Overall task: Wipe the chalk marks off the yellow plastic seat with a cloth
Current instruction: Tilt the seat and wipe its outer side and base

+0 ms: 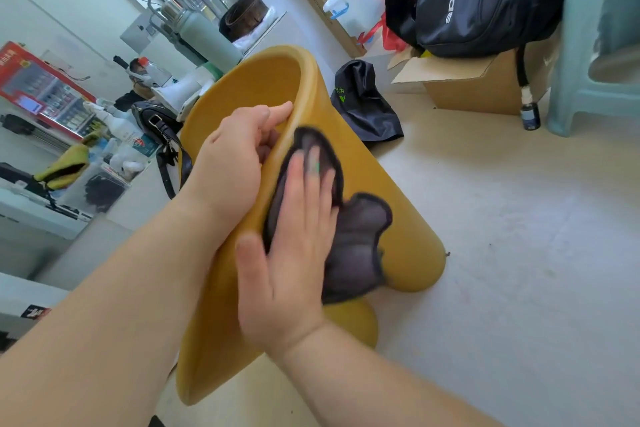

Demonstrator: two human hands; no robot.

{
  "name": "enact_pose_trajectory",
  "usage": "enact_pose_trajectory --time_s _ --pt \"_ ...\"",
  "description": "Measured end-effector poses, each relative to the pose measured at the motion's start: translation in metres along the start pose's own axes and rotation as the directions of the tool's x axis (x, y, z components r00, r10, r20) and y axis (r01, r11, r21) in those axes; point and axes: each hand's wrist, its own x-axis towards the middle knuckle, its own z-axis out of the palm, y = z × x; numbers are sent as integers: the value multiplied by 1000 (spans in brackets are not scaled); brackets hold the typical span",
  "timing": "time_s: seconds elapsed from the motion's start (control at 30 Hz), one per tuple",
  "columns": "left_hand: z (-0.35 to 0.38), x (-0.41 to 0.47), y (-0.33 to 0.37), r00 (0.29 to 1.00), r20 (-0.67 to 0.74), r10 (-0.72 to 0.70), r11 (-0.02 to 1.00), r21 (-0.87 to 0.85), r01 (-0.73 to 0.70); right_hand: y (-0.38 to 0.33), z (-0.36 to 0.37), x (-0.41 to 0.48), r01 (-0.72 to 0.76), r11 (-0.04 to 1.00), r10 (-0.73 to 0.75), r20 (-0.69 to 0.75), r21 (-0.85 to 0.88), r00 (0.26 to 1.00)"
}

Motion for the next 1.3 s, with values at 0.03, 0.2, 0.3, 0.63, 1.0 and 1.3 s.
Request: enact_pose_trajectory --time_s 0.03,0.2,0.3,0.63,1.0,1.3 --pt "0 0 1 1000 20 4 999 50 -5 12 4 -18 36 999 -36 -19 1 999" --pt "0 6 -5 991 30 132 870 475 -131 88 4 -5 -465 857 471 30 221 882" --pt "-2 5 -4 995 31 90 891 444 -95 94 -4 25 -624 714 627 107 316 772" --pt "-22 -27 -22 956 54 289 819 503 -276 26 5 12 -88 993 91 -44 84 995" --pt "-60 -105 -80 956 96 277 856 428 -290 37 15 20 -148 974 168 -103 173 980" --pt "6 -43 -22 908 9 420 806 455 -378 58 -19 6 -92 987 103 -82 131 991"
